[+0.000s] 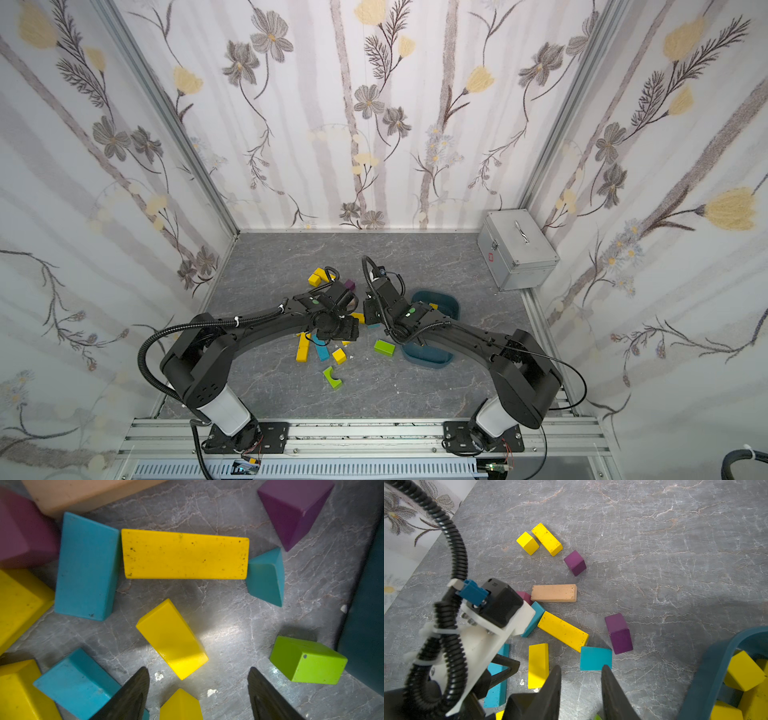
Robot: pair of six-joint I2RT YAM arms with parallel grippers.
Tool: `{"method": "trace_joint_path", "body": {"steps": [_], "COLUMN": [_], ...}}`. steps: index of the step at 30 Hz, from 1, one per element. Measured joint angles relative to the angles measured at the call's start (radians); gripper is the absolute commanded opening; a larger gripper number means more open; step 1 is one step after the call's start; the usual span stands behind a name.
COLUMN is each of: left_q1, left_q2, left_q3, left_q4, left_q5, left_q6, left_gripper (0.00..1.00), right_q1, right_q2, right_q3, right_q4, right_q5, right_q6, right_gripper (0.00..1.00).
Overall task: Pick out the yellow building blocks
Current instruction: Pick up the building block from the center of the board.
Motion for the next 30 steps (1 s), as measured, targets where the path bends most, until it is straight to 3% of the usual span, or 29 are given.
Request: {"method": "trace_joint_path", "body": {"steps": [30], "left_q1": [-0.008], "left_q2": [0.036], "left_q3": [-0.027], "left_q4": [-0.001], "left_q5": [0.016], "left_q6": [-0.015], "left_gripper": [0.76], "right_q1": [0.011], "right_q2": [-0.011], "right_q3": [-0.018], "right_q4": [0.000], "right_q5": [0.008], "right_q6": [0.008], "right_gripper": [0.35]}}
